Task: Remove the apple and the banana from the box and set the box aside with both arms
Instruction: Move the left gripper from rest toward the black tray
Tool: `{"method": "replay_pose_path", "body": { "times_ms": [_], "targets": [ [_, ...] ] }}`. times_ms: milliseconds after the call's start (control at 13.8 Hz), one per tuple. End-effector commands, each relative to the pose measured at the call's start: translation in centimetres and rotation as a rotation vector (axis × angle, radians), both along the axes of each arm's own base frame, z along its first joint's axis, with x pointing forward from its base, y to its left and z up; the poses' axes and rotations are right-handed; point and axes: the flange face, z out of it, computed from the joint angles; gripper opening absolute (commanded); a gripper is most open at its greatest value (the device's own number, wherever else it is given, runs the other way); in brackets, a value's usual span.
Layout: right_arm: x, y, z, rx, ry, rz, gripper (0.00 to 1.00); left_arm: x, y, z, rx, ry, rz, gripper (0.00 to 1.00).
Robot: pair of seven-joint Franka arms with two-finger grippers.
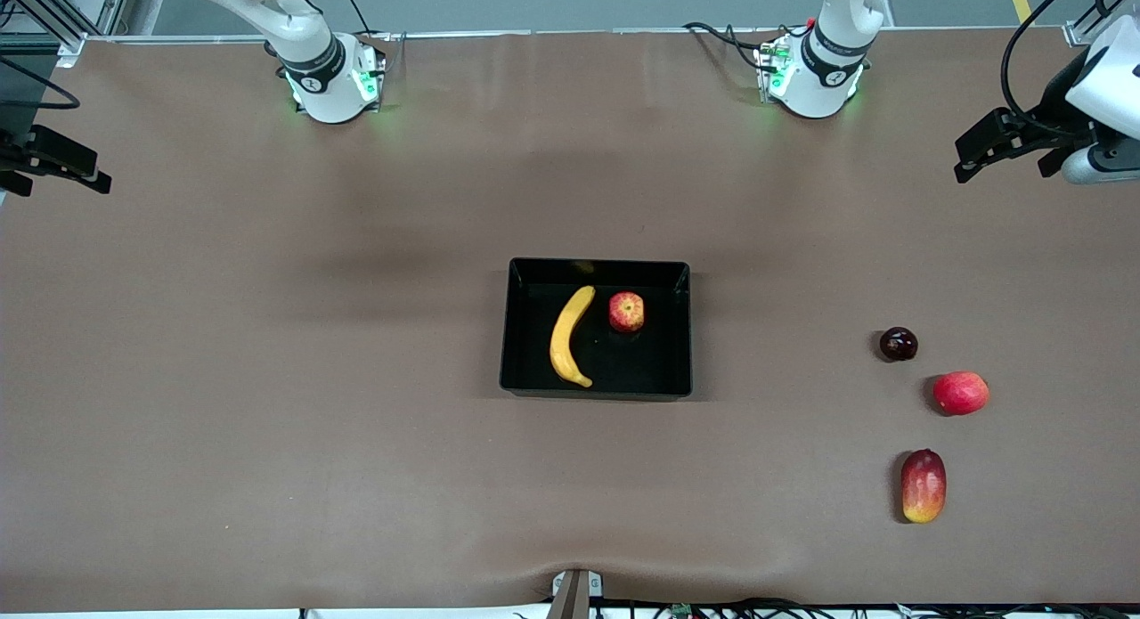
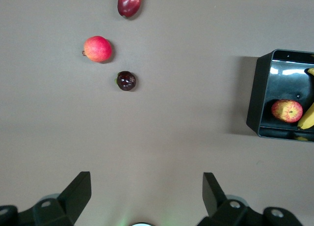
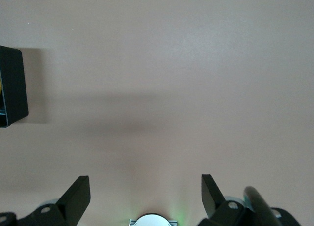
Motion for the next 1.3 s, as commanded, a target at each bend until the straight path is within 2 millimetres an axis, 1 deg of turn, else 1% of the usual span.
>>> {"method": "replay_pose_path", "body": {
  "times_ms": [0,145,362,507,652,724,869,941,1086,1231],
  "targets": [
    [-0.7,0.0,0.6,0.010,-0.010,0.013,1.00,-0.2,0.1,0.6,0.023,0.006,-0.024,1.00],
    [-0.7,0.0,0.5,0.010,-0.008,0.013,1.00,0.0,0.4,0.5,0.023,0.010,-0.051,1.00],
    [-0.7,0.0,0.5,0.010,-0.004,0.012,1.00,0.1,0.0,0.1,0.024,0.017,-0.045,1.00],
    [-0.7,0.0,0.5,0.011,-0.002,0.014,1.00,0.7,0.0,-0.5,0.029,0.029,-0.044,1.00],
    [-0.8,0.0,0.6,0.011,-0.004,0.014,1.00,1.0,-1.1,-1.9,0.032,0.057,-0.061,1.00],
    [-0.8,0.0,0.6,0.011,-0.004,0.014,1.00,1.5,-2.1,-3.0,0.032,0.077,-0.080,1.00],
    [-0.8,-0.3,0.6,0.012,-0.004,0.008,1.00,1.9,-5.7,-5.1,0.032,0.100,-0.135,1.00],
    [-0.8,-0.3,0.5,0.012,-0.002,0.008,1.00,2.5,-7.6,-6.4,0.032,0.097,-0.158,1.00],
    [-0.8,-0.4,0.5,0.014,-0.003,0.005,1.00,3.5,-12.9,-9.8,0.022,0.104,-0.164,1.00],
    [-0.7,-0.8,0.4,0.016,-0.003,-0.004,1.00,4.2,-18.4,-14.3,0.000,0.129,-0.130,1.00]
  ]
}}
